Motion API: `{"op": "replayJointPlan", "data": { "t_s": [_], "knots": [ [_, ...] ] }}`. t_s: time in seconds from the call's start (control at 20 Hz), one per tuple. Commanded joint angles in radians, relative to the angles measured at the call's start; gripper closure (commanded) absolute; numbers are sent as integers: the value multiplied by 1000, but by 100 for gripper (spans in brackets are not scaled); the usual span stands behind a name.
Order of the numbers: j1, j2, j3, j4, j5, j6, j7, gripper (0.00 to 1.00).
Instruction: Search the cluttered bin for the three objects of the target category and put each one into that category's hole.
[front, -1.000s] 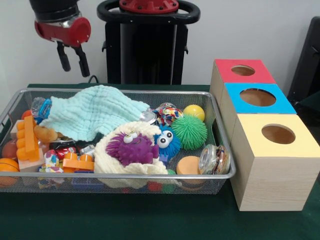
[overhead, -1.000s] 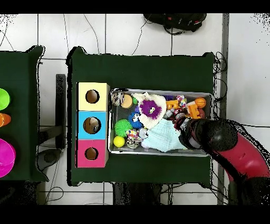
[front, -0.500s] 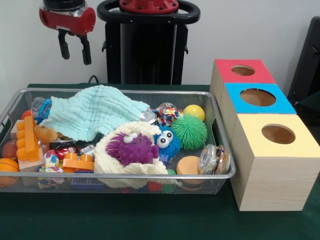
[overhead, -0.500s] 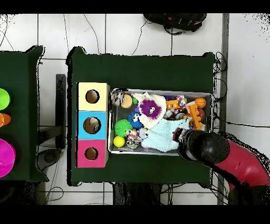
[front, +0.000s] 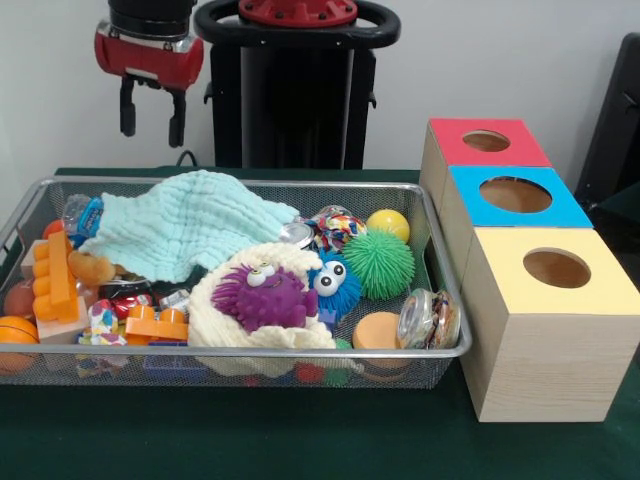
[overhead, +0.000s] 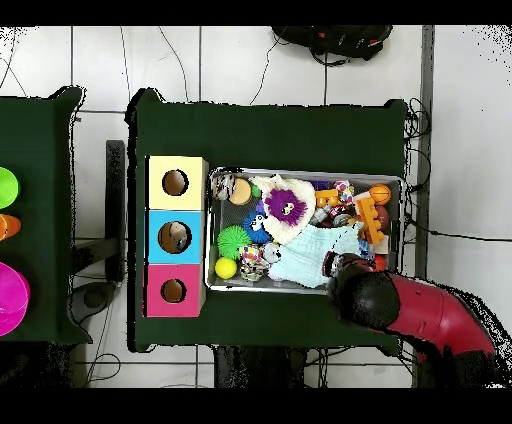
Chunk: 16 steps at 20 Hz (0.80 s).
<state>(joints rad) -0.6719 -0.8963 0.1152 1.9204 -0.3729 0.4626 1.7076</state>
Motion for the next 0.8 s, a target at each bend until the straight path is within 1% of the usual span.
{"op": "replayJointPlan", "data": {
  "t_s": [0.05, 0.25, 0.65, 0.8],
  "knots": [
    [-119, 50, 155, 51, -106, -28, -192, 0],
    [-212, 91, 214, -10, -116, 39, -259, 0],
    [-293, 111, 280, -41, -155, 92, -274, 0],
    [-310, 114, 298, -53, -168, 110, -279, 0]
  ]
}}
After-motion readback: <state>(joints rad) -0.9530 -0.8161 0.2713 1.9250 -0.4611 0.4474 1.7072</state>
